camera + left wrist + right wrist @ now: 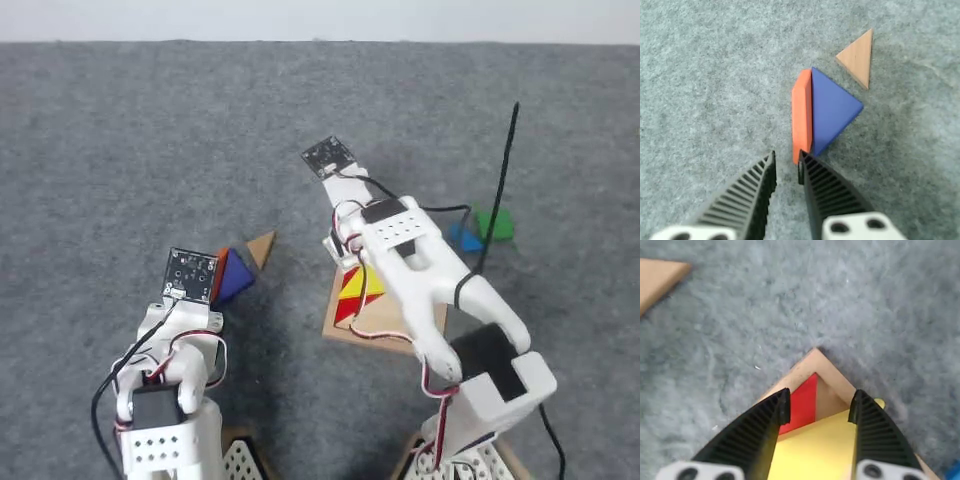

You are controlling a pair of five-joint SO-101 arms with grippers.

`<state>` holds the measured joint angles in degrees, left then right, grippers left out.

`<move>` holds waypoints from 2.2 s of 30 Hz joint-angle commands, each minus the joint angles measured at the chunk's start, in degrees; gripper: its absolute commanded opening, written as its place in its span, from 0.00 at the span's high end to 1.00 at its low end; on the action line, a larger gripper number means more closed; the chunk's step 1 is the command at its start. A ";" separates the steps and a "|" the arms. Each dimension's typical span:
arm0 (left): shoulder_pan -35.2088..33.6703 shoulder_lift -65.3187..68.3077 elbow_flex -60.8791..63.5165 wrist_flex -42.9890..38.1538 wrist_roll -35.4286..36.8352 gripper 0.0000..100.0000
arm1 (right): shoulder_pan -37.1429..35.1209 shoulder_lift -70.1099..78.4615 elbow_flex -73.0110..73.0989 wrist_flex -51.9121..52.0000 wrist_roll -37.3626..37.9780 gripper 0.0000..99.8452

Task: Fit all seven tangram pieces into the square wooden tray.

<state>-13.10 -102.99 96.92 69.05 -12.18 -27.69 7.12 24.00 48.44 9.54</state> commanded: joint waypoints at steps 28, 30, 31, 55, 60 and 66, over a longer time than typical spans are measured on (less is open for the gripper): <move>-0.26 0.00 -0.40 0.62 -0.26 0.93 | 10.15 -1.89 0.00 2.42 -2.46 0.79; -0.26 0.00 -0.40 0.62 -0.26 0.93 | 11.65 -1.45 0.00 2.51 -2.46 0.79; -0.26 0.00 -0.40 0.62 -0.26 0.93 | 12.53 -1.45 0.09 2.59 -2.37 0.79; -0.26 0.00 -0.40 0.62 -0.26 0.93 | 4.70 -33.71 24.70 -2.68 -2.99 0.79; -0.26 0.00 -0.40 0.62 -0.26 0.93 | 3.30 -28.97 24.62 -3.12 -1.14 0.79; -0.26 0.00 -0.40 0.62 -0.26 0.93 | 4.88 -21.76 21.54 -3.30 0.26 0.79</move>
<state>-13.10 -102.99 96.92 69.05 -12.18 -23.74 -16.53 49.14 46.24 8.92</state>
